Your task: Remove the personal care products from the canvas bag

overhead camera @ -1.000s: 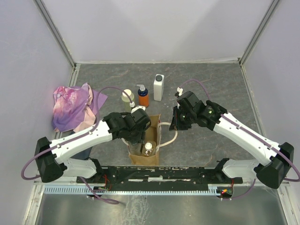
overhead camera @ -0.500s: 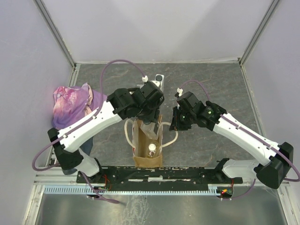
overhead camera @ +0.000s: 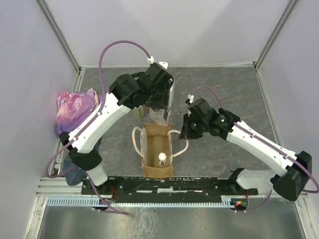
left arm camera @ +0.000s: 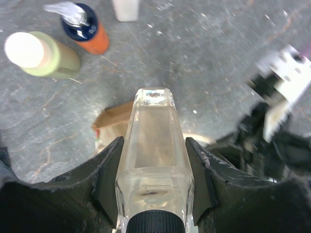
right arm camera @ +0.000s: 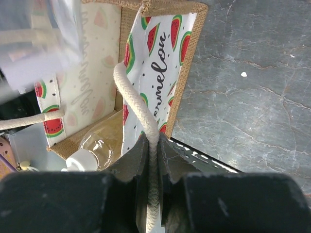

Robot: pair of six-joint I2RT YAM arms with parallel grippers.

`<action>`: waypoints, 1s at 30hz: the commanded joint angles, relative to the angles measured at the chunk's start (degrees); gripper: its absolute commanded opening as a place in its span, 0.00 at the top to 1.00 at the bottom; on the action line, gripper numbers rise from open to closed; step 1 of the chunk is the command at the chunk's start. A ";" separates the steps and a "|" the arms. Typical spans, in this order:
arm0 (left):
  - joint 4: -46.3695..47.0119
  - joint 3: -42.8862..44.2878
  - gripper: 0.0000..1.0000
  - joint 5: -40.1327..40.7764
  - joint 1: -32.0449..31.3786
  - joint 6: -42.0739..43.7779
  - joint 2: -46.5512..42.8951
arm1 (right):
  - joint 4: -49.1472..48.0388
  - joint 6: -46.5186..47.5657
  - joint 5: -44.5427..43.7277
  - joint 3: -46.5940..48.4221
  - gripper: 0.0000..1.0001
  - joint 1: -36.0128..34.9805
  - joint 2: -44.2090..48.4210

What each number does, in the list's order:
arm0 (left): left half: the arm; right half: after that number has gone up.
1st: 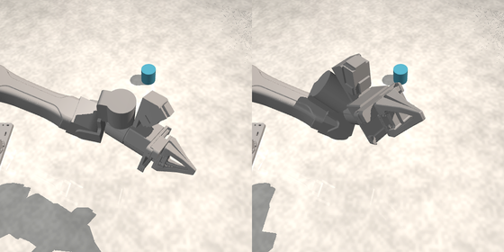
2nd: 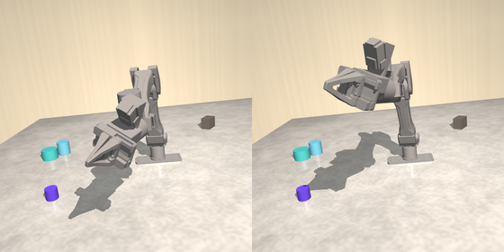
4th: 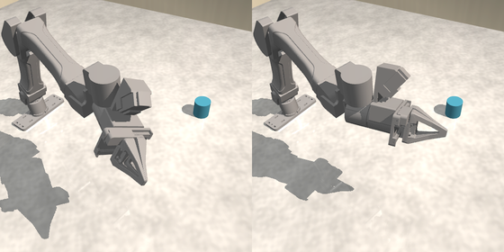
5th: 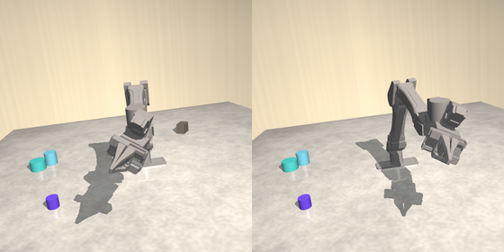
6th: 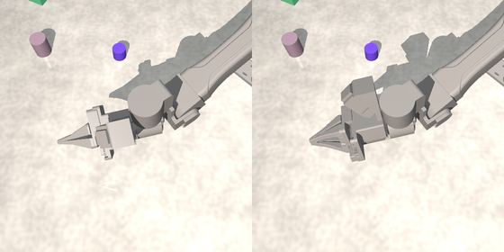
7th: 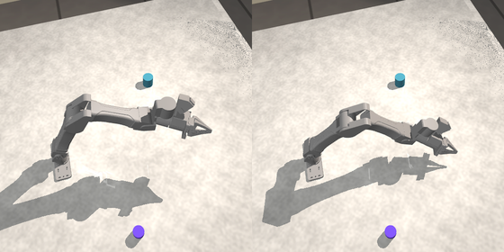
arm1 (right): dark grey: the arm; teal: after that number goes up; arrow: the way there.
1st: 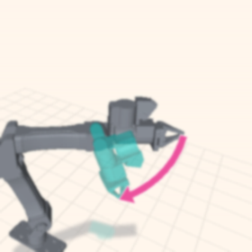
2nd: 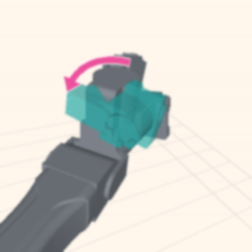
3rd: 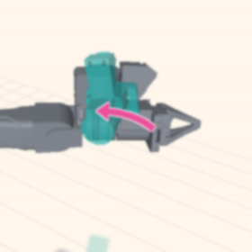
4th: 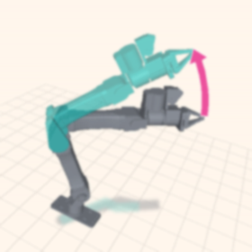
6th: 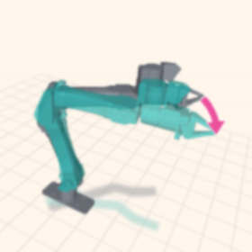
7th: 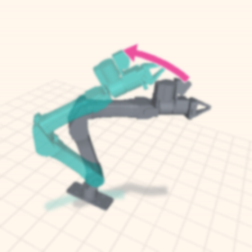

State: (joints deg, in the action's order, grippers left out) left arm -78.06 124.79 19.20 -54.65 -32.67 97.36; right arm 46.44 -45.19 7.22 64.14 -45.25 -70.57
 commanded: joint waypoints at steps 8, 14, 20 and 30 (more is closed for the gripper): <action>18.08 -3.83 0.70 -0.47 19.42 8.42 1.89 | -1.98 0.08 1.13 0.23 0.84 -0.10 0.83; 20.33 -6.01 0.70 -4.74 21.99 9.59 5.54 | -1.43 0.28 0.53 0.15 0.84 -0.10 1.24; 22.70 -10.37 0.70 -5.75 22.76 9.65 7.23 | -1.77 0.36 0.80 0.00 0.84 -0.10 0.99; 26.20 -15.75 0.66 -7.58 23.31 10.92 12.97 | -1.05 0.29 0.38 -0.56 0.84 -0.10 2.30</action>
State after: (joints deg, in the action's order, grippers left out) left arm -58.33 107.44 12.95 -31.81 -25.02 109.62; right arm 46.09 -45.17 7.77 64.03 -45.25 -70.43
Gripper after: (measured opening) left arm 0.562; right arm 0.162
